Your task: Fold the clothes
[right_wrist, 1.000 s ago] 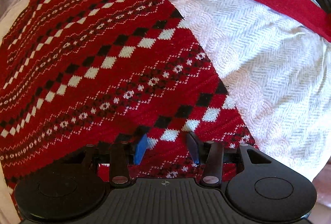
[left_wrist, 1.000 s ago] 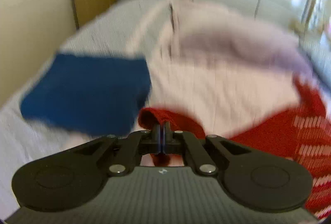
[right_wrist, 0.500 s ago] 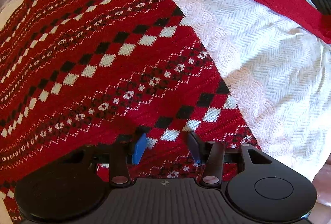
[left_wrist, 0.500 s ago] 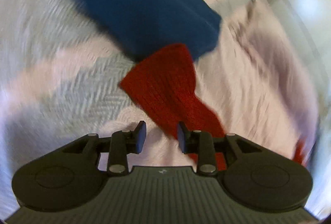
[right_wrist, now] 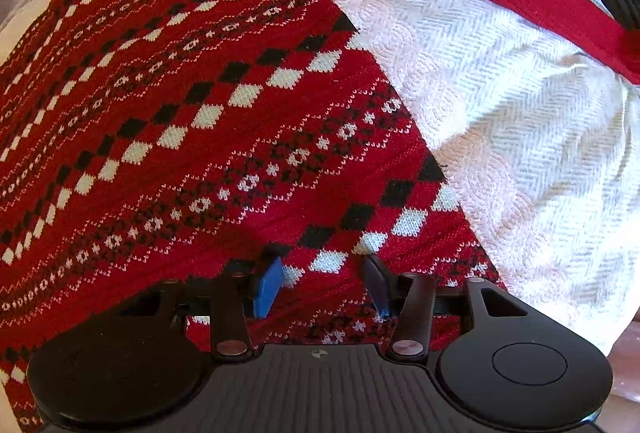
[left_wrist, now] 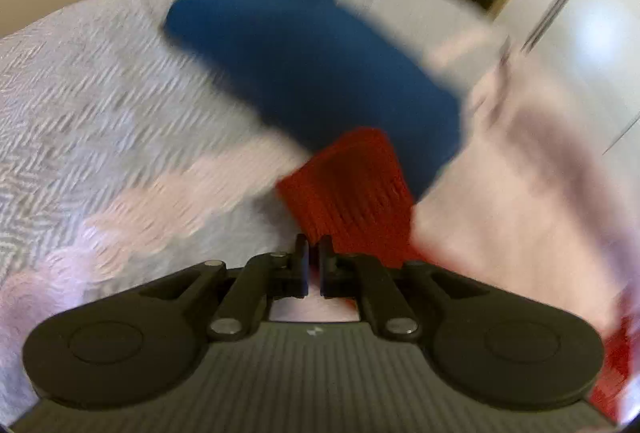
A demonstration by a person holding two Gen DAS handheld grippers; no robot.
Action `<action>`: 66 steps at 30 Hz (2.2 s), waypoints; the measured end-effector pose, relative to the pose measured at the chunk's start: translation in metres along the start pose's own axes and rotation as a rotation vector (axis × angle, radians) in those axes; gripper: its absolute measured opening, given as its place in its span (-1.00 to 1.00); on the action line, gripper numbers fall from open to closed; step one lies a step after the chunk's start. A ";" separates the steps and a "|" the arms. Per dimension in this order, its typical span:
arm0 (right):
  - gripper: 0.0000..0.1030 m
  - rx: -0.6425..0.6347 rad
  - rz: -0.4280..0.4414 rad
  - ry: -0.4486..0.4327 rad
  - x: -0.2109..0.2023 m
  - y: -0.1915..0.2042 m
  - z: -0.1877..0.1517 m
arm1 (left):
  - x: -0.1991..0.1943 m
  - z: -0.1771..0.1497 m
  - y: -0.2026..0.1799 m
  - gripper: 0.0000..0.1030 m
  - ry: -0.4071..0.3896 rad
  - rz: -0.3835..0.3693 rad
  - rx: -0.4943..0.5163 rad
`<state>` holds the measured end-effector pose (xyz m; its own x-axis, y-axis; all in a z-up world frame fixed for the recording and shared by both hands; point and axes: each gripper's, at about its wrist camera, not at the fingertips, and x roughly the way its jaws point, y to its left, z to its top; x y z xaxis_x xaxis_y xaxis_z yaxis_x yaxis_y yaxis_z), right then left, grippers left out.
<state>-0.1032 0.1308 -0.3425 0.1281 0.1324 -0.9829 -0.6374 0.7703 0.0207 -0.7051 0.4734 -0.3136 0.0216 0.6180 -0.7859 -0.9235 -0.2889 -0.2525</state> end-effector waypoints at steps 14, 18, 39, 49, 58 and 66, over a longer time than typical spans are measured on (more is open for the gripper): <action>0.01 0.014 0.198 -0.063 -0.023 -0.053 -0.018 | -0.065 -0.079 -0.097 -0.73 0.052 -0.032 0.145; 0.00 0.039 0.322 -0.096 -0.028 -0.075 -0.009 | -0.086 -0.143 -0.175 -0.73 0.163 -0.185 0.259; -0.92 0.583 0.164 -0.529 -0.019 -0.415 0.107 | -0.136 -0.333 -0.346 -0.63 0.234 -0.239 0.332; -0.22 0.335 -0.157 -0.473 -0.044 -0.354 0.128 | -0.133 -0.330 -0.351 -0.61 0.260 -0.153 0.446; -0.19 -0.214 0.306 -0.399 -0.035 -0.163 0.104 | -0.130 -0.312 -0.341 -0.61 0.234 -0.194 0.501; -0.19 -0.491 0.323 -0.338 0.004 -0.039 0.024 | -0.110 -0.312 -0.290 -0.60 0.273 -0.249 0.611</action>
<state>-0.0593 0.1167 -0.3428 0.0534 0.5576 -0.8284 -0.9447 0.2971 0.1392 -0.3201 0.2604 -0.3301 0.2809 0.3839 -0.8796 -0.9266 0.3474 -0.1442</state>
